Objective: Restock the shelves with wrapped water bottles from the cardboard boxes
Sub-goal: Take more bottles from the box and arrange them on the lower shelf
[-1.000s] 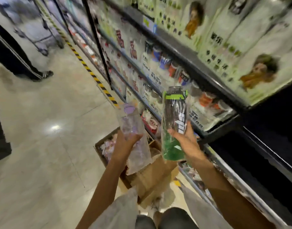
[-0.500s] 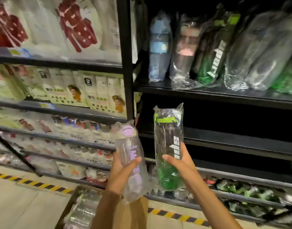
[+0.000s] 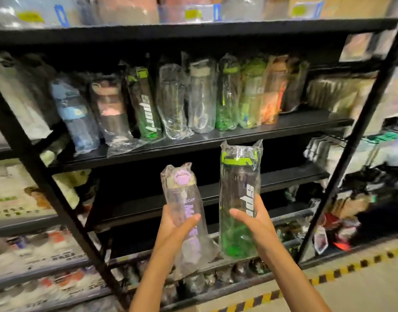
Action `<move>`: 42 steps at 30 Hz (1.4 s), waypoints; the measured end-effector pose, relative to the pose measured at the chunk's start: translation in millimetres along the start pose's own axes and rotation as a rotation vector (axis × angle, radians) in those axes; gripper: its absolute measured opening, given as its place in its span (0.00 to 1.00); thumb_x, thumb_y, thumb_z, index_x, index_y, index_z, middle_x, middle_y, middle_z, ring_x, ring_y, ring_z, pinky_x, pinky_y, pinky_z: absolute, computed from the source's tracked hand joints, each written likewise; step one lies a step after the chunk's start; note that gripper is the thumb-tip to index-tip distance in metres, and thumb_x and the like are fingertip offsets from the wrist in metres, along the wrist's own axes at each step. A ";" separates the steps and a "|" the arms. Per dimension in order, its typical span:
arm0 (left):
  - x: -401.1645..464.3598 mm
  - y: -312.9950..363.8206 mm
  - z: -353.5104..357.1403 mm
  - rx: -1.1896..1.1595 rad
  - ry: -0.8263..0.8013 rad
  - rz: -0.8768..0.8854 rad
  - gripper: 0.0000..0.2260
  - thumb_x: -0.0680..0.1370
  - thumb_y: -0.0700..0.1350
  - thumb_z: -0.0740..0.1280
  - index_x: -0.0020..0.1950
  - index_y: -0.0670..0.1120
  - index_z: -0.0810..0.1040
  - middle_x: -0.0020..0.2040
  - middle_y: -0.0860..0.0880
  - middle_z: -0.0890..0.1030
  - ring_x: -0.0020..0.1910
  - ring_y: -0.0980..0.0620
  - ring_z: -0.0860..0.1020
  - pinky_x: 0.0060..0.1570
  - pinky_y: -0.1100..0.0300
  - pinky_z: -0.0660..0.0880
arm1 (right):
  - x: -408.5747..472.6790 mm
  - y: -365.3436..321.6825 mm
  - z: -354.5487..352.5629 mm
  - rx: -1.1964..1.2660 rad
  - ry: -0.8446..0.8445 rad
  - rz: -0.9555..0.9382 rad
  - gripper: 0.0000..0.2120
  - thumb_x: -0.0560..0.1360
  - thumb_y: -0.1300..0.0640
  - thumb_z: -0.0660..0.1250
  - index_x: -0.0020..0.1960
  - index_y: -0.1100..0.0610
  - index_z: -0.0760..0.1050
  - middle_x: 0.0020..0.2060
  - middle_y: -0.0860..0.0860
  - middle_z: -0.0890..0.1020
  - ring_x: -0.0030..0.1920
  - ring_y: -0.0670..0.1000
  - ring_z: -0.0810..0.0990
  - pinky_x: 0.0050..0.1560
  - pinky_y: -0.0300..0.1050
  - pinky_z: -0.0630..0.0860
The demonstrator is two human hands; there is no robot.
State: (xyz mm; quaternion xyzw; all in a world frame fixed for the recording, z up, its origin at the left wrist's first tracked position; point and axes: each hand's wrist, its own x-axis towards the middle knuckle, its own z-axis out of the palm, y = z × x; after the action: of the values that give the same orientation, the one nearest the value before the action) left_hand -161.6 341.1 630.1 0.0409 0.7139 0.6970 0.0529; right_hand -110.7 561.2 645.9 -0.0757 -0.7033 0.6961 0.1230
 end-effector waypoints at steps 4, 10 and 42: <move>5.7 8.2 91.6 -0.009 -0.057 0.022 0.23 0.75 0.49 0.79 0.65 0.59 0.73 0.57 0.54 0.83 0.53 0.59 0.84 0.45 0.61 0.81 | 11.8 -6.4 -83.4 0.020 0.030 -0.020 0.28 0.69 0.46 0.80 0.63 0.30 0.71 0.57 0.36 0.83 0.57 0.41 0.83 0.50 0.44 0.80; 8.8 19.8 215.5 -0.018 -0.082 0.048 0.27 0.73 0.54 0.80 0.67 0.61 0.71 0.61 0.56 0.82 0.55 0.60 0.83 0.51 0.58 0.82 | 33.3 -15.1 -195.0 0.032 0.058 -0.016 0.30 0.65 0.42 0.78 0.64 0.31 0.71 0.57 0.36 0.83 0.54 0.40 0.84 0.48 0.48 0.81; 313.7 190.9 490.5 0.041 0.116 0.449 0.29 0.75 0.46 0.78 0.69 0.55 0.65 0.56 0.68 0.72 0.45 0.84 0.72 0.42 0.82 0.69 | 300.1 -45.0 -433.7 0.144 0.068 -0.226 0.29 0.66 0.52 0.76 0.66 0.45 0.75 0.57 0.50 0.86 0.56 0.52 0.86 0.52 0.47 0.83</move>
State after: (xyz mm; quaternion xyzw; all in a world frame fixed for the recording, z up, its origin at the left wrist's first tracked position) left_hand -410.4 873.3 803.9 0.1598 0.7027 0.6779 -0.1455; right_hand -274.6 1060.2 711.3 -0.0106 -0.6508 0.7237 0.2294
